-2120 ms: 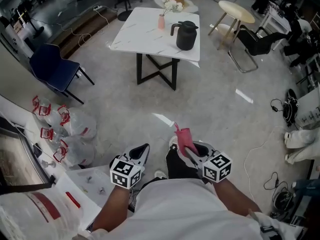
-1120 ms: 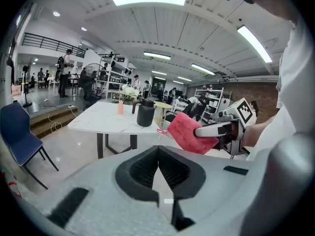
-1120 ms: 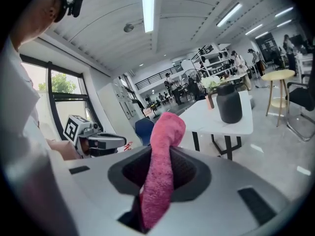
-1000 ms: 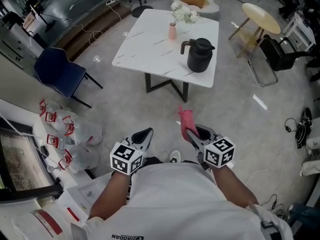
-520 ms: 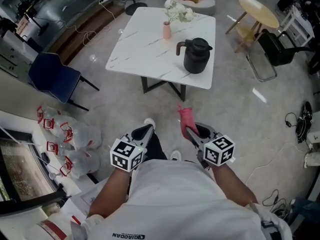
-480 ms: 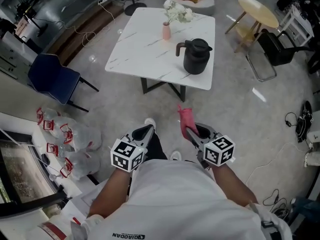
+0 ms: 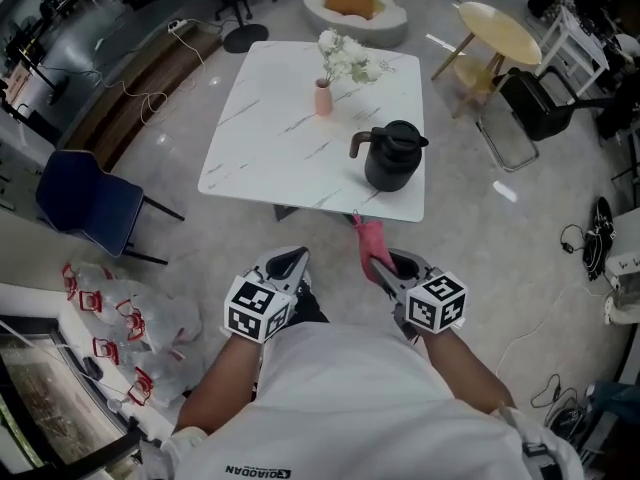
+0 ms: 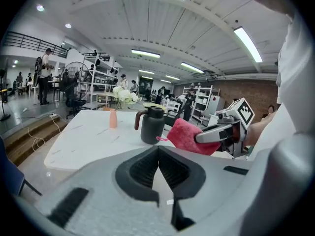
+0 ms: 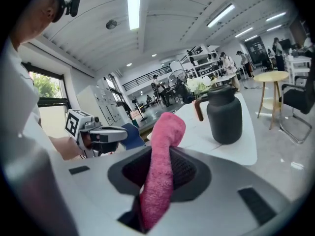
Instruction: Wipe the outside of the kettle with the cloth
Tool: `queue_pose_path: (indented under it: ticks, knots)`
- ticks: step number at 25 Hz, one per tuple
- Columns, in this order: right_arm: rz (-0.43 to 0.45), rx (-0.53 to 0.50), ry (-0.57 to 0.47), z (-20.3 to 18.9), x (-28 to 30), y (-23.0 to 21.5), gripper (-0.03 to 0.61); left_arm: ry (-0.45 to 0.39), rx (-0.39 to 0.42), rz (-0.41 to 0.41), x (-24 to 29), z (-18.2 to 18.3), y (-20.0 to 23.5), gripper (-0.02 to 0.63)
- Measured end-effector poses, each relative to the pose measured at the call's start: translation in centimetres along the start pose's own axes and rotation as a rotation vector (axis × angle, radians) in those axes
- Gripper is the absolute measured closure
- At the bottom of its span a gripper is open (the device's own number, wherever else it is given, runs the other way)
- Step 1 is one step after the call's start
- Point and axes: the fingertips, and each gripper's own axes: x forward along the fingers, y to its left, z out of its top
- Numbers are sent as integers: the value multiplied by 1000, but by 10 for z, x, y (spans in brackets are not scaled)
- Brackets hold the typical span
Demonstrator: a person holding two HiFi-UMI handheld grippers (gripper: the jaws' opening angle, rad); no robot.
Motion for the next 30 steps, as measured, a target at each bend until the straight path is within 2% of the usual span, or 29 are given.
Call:
queue_pose_path:
  ticks: [7, 13, 19, 24, 30]
  knots:
    - [-97, 15, -28, 53, 57, -18, 480, 6, 93, -74, 27, 48, 83, 612]
    - [-178, 45, -50, 74, 98, -29, 480, 20, 153, -162, 48, 68, 131, 612]
    - [-236, 84, -62, 80, 117, -43, 480, 46, 175, -223, 72, 70, 153, 612]
    - [-251, 92, -77, 91, 120, -48, 480, 70, 189, -264, 84, 68, 153, 612]
    - [-237, 89, -86, 107, 128, -63, 480, 65, 194, -238, 97, 79, 166, 612]
